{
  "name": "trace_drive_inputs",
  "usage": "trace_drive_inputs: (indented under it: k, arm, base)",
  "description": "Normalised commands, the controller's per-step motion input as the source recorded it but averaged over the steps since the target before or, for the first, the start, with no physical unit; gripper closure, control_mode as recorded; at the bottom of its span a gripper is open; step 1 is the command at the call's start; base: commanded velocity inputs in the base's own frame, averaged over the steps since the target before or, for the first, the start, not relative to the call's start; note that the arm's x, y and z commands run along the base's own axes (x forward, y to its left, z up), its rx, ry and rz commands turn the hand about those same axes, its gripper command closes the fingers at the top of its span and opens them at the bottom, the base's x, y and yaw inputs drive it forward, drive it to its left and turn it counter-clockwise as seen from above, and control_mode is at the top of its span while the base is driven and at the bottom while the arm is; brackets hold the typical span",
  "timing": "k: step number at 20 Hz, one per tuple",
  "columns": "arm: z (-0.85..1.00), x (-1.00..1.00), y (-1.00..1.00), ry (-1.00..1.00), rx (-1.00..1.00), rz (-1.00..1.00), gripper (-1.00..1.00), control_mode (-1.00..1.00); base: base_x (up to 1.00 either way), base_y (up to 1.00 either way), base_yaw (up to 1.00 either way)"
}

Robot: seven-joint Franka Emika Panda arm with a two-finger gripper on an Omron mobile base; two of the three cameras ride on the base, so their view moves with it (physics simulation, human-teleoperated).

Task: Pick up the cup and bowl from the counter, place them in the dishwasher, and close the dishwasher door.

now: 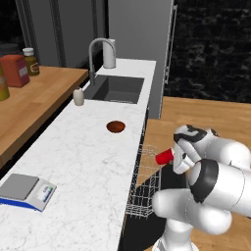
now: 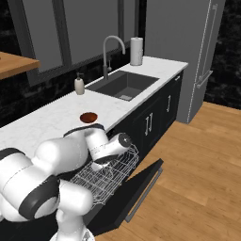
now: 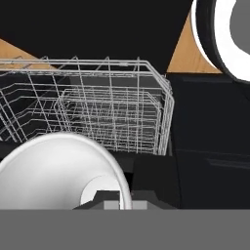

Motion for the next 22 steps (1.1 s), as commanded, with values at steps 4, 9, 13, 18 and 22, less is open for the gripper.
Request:
trace_drive_inputs:
  k: [4,9,13,18,22]
  arm:
    - [-0.12,0.14,0.03,0.01,0.07,0.00,1.00,-1.00]
    - [-0.11,0.05,0.00,0.00,0.13,0.00,1.00,-1.00]
    - [-0.13,0.09,0.00,0.00,0.11,0.00,1.00,-1.00]
    - [-0.21,0.07,0.04,0.00,0.04,0.00,1.00,-1.00]
    - [-0.19,0.09,0.09,0.00,0.01,0.00,1.00,-1.00]
  base:
    - [0.00,0.00,0.00]
    - [0.00,0.00,0.00]
    - [0.00,0.00,0.00]
    - [0.00,0.00,0.00]
    - [0.00,0.00,0.00]
